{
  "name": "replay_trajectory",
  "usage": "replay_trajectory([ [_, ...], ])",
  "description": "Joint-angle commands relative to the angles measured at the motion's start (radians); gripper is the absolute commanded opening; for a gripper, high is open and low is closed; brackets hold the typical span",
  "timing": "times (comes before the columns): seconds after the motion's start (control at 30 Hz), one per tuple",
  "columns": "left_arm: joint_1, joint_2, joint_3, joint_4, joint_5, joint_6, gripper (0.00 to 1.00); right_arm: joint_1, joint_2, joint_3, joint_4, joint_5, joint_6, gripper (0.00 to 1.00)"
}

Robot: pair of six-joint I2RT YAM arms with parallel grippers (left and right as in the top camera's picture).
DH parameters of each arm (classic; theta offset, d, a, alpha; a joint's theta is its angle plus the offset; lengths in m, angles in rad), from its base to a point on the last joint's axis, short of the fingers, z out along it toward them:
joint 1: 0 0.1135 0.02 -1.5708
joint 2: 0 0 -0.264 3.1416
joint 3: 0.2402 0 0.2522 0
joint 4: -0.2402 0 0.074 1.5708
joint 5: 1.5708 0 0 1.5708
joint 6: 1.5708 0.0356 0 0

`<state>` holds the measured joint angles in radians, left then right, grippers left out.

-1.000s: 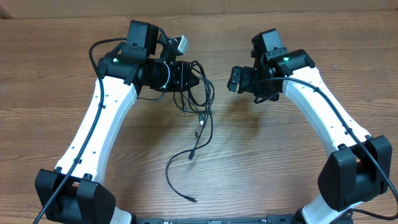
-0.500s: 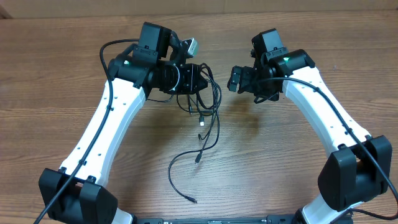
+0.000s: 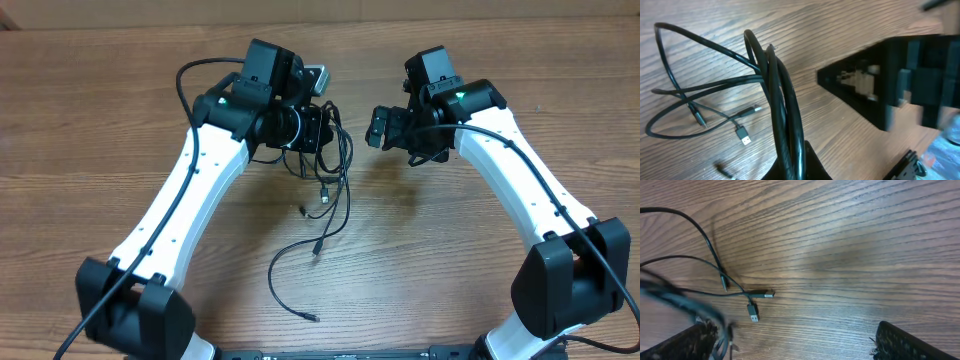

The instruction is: Untangle cables

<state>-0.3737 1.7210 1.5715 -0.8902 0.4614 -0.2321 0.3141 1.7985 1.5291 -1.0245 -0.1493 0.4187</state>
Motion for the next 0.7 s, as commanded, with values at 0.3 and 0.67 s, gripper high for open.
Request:
replay_trajectory([
  [0.3,-0.006,0.051,0.0,0.032,-0.008,0.026,0.04,-0.002,-0.001,-0.01,0.002,0.007,0.003,1.0],
  [0.67,-0.006,0.051,0.0,0.043,0.033,0.027,0.04,-0.002,-0.001,-0.01,0.002,0.007,0.003,1.0],
])
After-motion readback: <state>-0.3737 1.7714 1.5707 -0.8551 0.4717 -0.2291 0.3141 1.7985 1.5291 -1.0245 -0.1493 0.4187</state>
